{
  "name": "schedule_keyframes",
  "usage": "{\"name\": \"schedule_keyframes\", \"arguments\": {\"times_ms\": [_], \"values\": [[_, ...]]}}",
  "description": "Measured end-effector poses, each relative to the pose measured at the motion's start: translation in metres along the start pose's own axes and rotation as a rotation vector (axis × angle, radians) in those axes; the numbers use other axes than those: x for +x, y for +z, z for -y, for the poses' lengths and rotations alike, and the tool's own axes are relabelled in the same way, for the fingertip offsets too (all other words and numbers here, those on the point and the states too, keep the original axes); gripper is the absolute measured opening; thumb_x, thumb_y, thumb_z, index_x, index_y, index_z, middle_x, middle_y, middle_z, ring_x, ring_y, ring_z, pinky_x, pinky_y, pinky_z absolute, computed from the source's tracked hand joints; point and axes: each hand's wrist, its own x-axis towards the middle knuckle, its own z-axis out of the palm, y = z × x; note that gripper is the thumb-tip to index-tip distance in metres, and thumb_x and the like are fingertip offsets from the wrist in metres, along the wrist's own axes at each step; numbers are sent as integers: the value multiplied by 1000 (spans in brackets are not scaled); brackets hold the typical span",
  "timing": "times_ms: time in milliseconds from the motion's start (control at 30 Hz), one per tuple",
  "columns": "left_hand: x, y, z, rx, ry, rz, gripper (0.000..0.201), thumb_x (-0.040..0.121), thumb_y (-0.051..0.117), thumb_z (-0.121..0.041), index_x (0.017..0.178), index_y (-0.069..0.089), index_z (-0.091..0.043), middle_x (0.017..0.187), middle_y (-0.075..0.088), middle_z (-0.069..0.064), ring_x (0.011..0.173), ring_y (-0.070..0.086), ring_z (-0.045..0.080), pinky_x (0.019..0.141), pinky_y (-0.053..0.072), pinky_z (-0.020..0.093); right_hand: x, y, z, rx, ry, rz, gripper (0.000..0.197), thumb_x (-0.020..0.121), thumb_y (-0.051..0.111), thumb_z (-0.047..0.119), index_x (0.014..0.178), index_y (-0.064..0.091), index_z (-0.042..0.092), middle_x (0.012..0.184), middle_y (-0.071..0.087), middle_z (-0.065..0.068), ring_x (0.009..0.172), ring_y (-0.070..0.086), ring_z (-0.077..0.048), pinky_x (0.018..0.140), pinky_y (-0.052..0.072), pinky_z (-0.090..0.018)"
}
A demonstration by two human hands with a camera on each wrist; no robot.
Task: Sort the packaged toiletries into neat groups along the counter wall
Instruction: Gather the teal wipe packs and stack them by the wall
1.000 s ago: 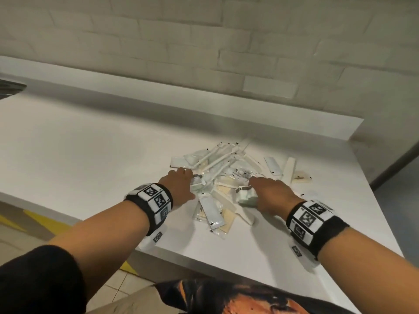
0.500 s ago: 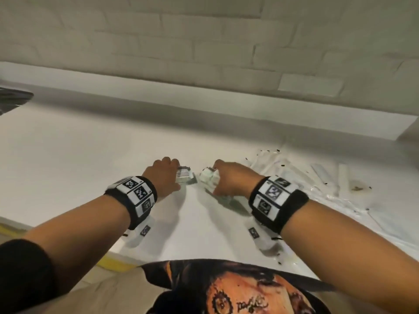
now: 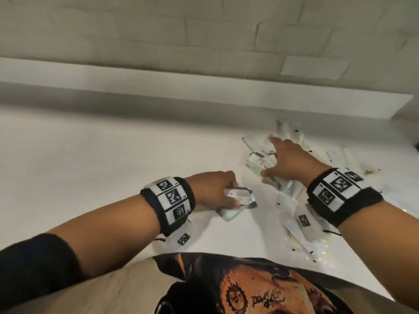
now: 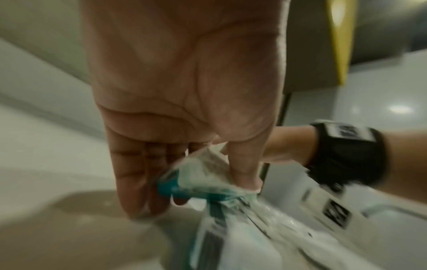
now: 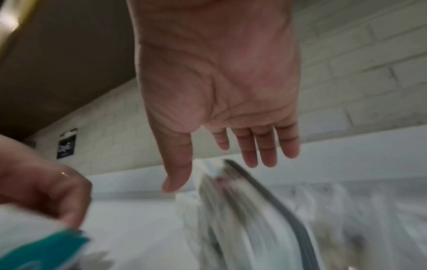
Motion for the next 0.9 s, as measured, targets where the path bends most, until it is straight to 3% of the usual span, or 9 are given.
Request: {"name": "schedule_keyframes", "arguments": {"times_ms": [100,167,233,367,467,533,633,767,900], "values": [[18,-20,15,55,-103,13,49,98,36,-50,75,61,-14,76,59,3,73,54,19,72,42,31,-22,-13,8,6,-97,-176,74,82,67,47,145,34,25,144,41,-7,132,39,-27,104,36,-40],[22,-31,28,117,-180,-93,47,102,32,-41,78,61,-12,81,57,7,78,53,22,72,38,31,-38,-11,19,6,-193,-182,50,87,62,43,132,50,27,131,52,-1,119,50,-21,94,42,-34],[23,-38,39,102,-219,-203,38,101,35,-35,96,64,-10,98,62,11,86,54,24,73,38,30,-53,-5,34,-34,-335,-60,37,88,62,40,124,56,32,120,55,6,109,54,-14,87,46,-30],[18,-36,33,-33,-204,-139,44,97,41,-48,104,65,-13,102,67,3,90,58,20,79,44,33,-66,24,51,-245,-545,195,68,72,75,34,132,45,42,122,45,12,112,44,-14,84,42,-30],[14,-28,17,-82,-179,-45,48,91,51,-53,104,67,-10,99,71,0,86,62,15,75,44,28,-62,49,52,-300,-584,180,69,67,76,33,129,46,39,124,46,9,110,45,-20,83,42,-33],[14,-25,13,-51,-186,-31,43,91,53,-48,106,64,-8,100,71,5,84,61,18,72,44,29,-58,49,50,-307,-570,183,48,72,72,40,116,55,33,112,52,8,102,49,-20,81,43,-33],[14,-32,17,12,-219,-63,36,95,50,-39,115,64,-12,116,67,8,94,60,22,79,43,30,-52,31,50,-233,-451,339,22,86,58,47,83,58,26,81,52,8,85,52,-20,71,42,-31],[12,-45,27,100,-303,-159,38,101,41,-30,133,56,-16,134,58,7,119,54,24,93,42,31,-38,22,37,-210,-227,184,30,98,44,36,102,66,17,98,61,-2,86,48,-19,72,38,-28],[12,-44,37,191,-381,-151,35,99,41,-26,113,68,-9,115,67,10,104,61,26,85,45,33,-35,22,27,-188,-161,51,22,95,45,18,102,65,13,102,66,-5,87,56,-22,68,46,-31]]}}
